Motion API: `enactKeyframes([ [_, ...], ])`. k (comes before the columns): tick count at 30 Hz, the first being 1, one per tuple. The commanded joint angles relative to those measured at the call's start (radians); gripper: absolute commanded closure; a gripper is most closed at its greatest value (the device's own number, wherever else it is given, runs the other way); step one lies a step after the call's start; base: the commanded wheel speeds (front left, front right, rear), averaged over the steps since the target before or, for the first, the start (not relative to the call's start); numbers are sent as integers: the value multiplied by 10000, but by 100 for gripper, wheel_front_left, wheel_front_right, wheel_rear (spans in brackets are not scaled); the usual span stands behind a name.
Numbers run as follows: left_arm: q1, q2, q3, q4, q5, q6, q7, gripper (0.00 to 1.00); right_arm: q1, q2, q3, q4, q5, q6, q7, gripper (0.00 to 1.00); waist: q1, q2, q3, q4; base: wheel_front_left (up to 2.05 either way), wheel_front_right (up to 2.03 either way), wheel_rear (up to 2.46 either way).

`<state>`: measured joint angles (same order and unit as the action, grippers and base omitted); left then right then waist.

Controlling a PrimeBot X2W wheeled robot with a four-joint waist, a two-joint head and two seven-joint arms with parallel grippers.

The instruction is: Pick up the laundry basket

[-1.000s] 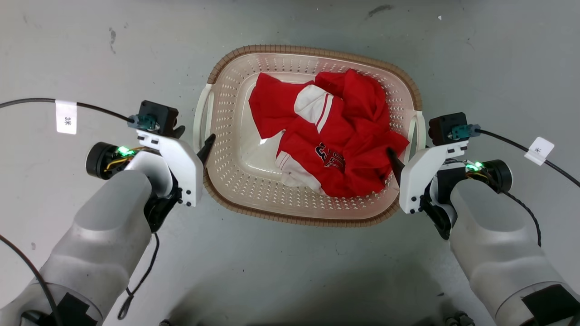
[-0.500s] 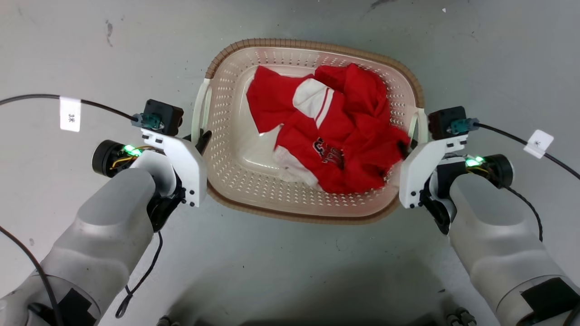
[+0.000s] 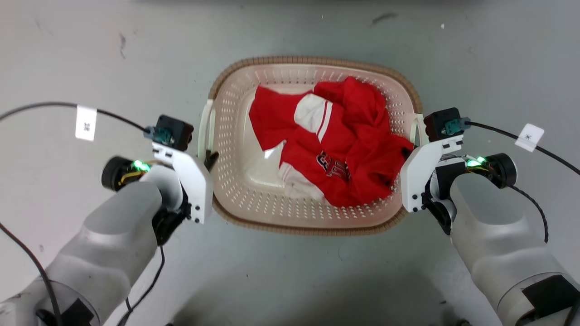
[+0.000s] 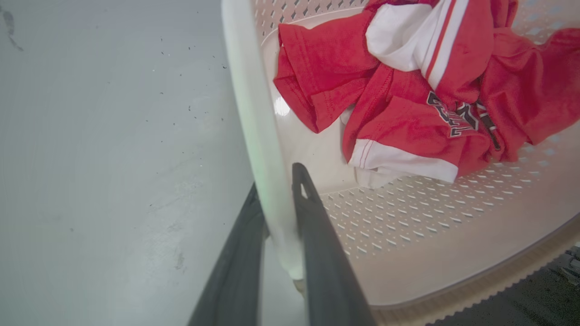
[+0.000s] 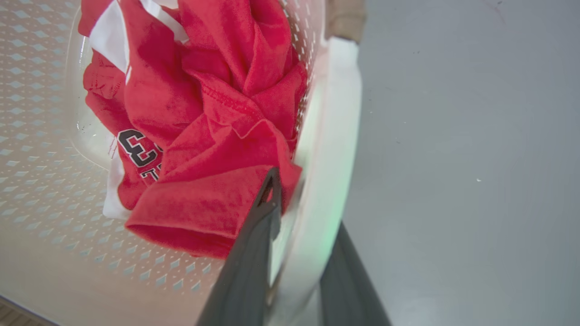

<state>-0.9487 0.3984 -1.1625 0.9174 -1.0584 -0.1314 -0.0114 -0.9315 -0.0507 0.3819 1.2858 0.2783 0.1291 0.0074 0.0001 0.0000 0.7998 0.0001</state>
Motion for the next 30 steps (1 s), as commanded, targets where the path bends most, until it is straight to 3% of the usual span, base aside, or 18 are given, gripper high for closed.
enactKeyframes([
  [1, 197, 39, -149, -20, -202, 15, 94, 100, -158, 8, -89, -14, -160, 28, 225, 100, -1, 0, -418, 49, 0, 0, 0],
  [6, 579, 71, -484, -206, -938, 15, 354, 100, 224, 7, -150, 19, -472, 28, 1384, 100, -1, 0, -1490, 155, 0, 0, 0],
  [14, 1145, 725, -994, -845, -1634, 18, 1617, 100, 734, -44, 445, 10, -355, 13, 2800, 100, -1, 0, -3581, 122, 0, 0, 0],
  [30, 2445, 2476, -1180, -2629, -2734, 19, 4195, 100, 2060, -52, 2593, -1725, 2202, 27, 6598, 100, -1, 0, -6797, -285, 0, 0, 0],
])
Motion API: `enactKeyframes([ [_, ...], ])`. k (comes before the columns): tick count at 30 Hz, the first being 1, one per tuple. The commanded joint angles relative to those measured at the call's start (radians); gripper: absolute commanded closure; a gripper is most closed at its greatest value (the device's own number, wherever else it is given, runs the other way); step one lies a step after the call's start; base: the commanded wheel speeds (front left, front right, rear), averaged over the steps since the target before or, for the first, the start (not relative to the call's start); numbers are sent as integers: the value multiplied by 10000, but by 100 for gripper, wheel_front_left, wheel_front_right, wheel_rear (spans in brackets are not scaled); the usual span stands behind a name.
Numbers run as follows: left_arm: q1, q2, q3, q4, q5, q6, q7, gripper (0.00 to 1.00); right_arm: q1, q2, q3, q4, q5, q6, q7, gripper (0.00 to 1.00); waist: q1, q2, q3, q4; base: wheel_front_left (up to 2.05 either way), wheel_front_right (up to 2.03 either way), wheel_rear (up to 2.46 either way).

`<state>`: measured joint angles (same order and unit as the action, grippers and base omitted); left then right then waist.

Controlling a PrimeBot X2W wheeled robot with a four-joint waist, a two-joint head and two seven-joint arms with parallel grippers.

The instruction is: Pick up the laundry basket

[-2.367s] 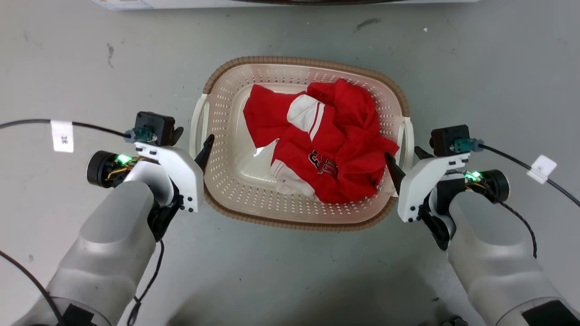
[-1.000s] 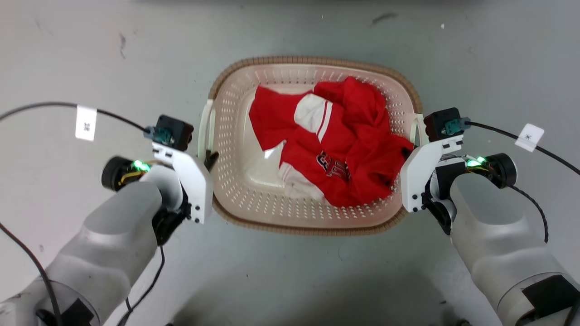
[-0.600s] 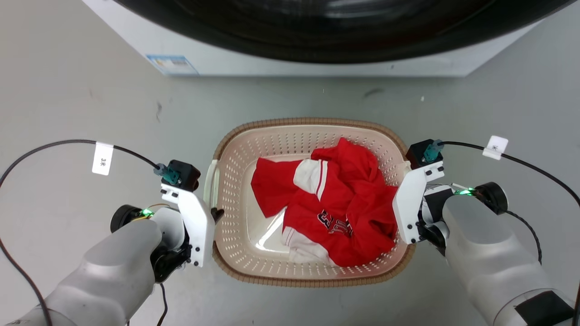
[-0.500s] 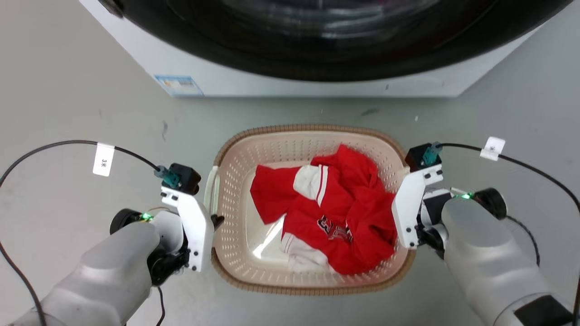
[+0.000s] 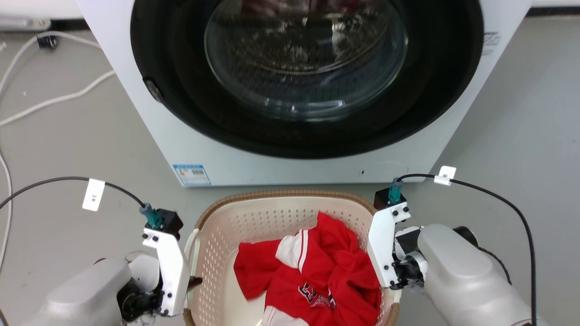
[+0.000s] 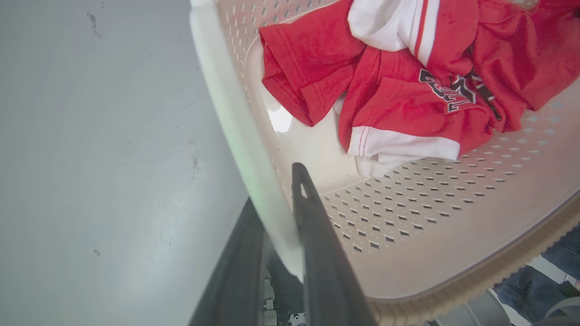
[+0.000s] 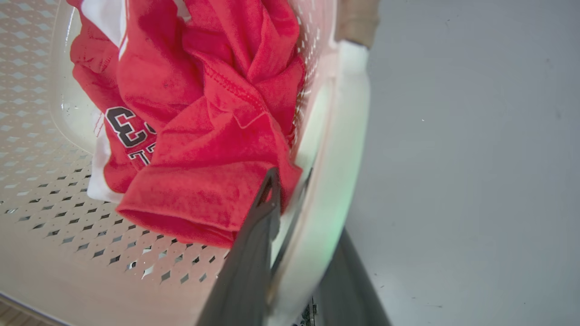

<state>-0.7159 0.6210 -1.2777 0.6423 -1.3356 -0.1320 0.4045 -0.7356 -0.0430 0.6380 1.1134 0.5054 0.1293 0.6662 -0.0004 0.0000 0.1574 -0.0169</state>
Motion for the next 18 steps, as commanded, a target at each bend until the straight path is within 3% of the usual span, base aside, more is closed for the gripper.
enactKeyframes([
  [1, 239, 283, -36, 119, 39, 25, 156, 100, 158, -133, 120, -34, 24, 25, 129, 100, 4, 0, -526, -130, 0, 0, 0],
  [9, 947, 275, -59, 6, -36, 25, 722, 100, 384, -121, 555, -317, 833, 28, 617, 100, 4, 0, -1398, -177, 0, 0, 0],
  [18, 1166, 285, -67, -29, -278, 23, 1174, 100, 436, -95, 935, -389, 1302, 28, 744, 100, 4, 0, -1639, -313, 0, 0, 0],
])
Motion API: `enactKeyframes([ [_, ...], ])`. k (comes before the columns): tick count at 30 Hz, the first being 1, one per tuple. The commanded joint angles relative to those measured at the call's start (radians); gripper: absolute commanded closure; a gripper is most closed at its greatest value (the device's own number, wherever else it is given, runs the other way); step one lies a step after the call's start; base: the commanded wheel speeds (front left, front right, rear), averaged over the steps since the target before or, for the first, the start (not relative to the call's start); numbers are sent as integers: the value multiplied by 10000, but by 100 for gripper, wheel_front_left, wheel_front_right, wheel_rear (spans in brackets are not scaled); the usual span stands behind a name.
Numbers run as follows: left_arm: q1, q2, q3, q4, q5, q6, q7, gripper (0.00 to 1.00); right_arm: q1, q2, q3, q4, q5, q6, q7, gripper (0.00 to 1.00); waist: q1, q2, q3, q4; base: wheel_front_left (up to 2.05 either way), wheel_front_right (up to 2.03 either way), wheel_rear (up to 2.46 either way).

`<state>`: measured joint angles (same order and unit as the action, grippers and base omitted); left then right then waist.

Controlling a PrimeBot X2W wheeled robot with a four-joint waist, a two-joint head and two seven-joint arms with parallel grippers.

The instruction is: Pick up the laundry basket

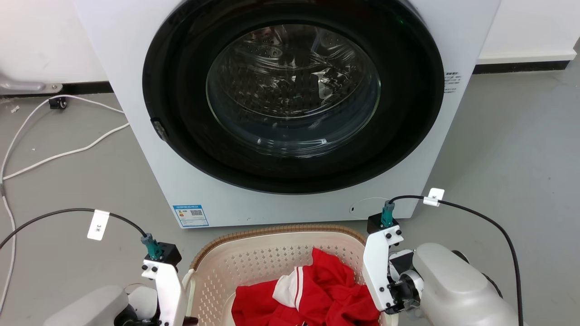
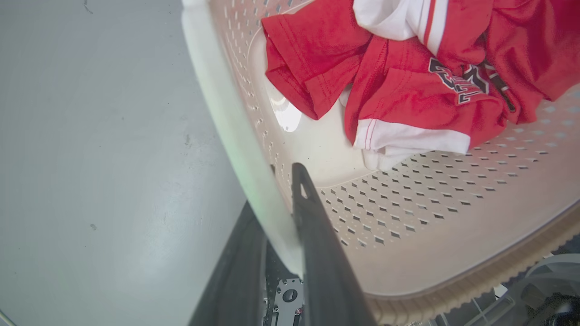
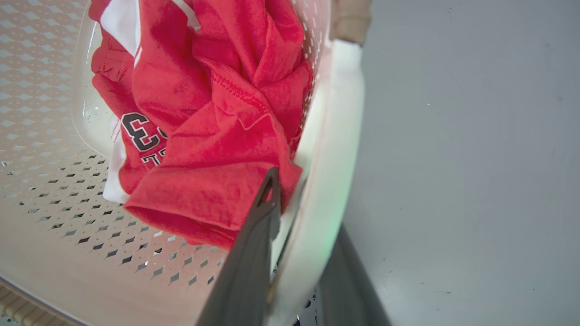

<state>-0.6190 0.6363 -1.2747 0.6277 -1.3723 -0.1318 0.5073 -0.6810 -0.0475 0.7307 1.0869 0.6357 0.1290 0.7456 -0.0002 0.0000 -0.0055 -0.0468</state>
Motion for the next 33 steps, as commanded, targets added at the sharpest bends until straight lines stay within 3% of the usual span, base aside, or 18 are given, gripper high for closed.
enactKeyframes([
  [1, 196, 106, -99, 165, 84, 21, 198, 100, -141, -57, 35, -119, 44, 32, -66, 100, 2, 0, -28, -42, 0, 0, 0],
  [33, -273, -200, -45, 372, -518, 20, 737, 100, -413, -37, 680, 367, 932, 32, -492, 100, 2, 0, -73, -195, 0, 0, 0],
])
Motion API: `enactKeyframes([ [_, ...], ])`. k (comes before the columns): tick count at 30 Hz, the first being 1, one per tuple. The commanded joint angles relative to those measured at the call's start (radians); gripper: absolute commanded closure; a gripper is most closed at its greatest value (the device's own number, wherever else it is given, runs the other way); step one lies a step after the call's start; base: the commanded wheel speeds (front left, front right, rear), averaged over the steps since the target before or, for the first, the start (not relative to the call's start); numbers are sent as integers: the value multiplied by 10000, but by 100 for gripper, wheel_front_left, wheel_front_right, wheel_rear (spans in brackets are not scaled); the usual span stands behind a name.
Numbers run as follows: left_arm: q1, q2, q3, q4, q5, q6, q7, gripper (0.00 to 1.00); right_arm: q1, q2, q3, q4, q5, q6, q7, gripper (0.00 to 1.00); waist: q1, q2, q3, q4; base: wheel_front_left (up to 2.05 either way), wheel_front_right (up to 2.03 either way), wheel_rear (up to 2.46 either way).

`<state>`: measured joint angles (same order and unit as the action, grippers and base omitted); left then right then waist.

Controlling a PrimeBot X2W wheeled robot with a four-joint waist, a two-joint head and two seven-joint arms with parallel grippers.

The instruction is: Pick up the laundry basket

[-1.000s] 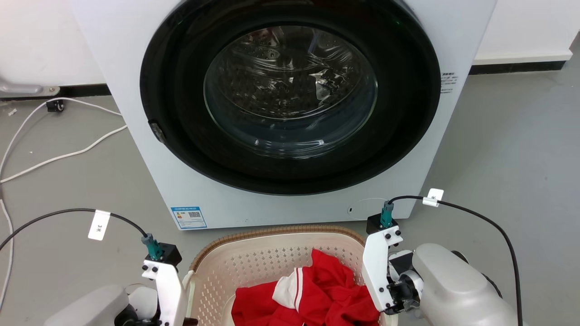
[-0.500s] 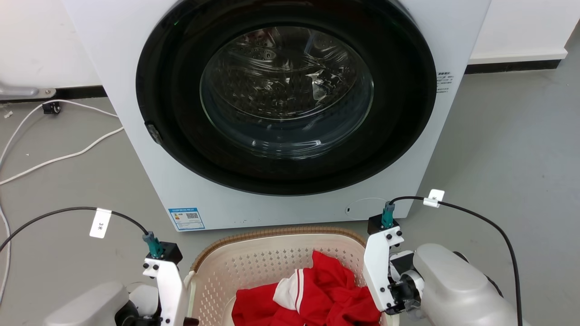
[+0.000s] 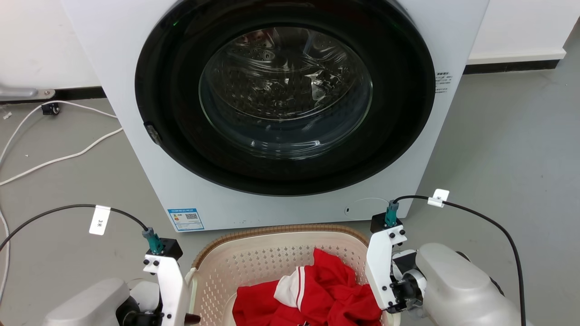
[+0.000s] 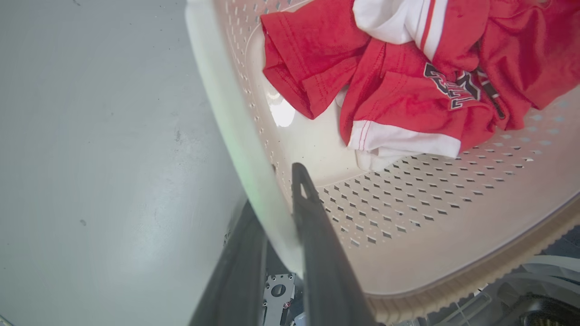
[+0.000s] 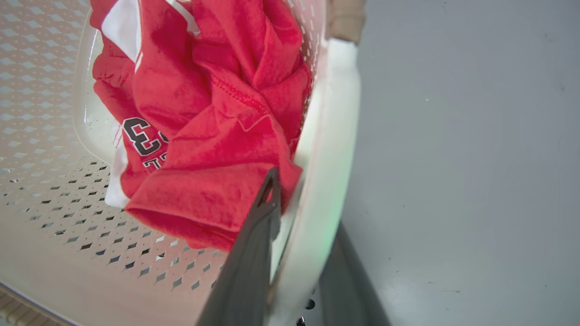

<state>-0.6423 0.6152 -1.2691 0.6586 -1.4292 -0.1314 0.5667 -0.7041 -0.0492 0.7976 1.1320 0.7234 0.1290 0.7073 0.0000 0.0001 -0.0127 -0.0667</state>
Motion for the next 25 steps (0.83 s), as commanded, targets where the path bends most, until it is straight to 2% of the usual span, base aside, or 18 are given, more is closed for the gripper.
enactKeyframes([
  [1, -59, -5, -101, 65, 29, 15, 135, 100, -148, -20, 28, -78, 89, 32, -118, 100, 0, -1, -2, 7, 0, 0, 0],
  [25, 20, 67, -125, 124, -109, 15, 294, 100, -225, -14, 482, 192, 451, 32, -360, 100, 0, -1, -190, 94, 0, 0, 0],
])
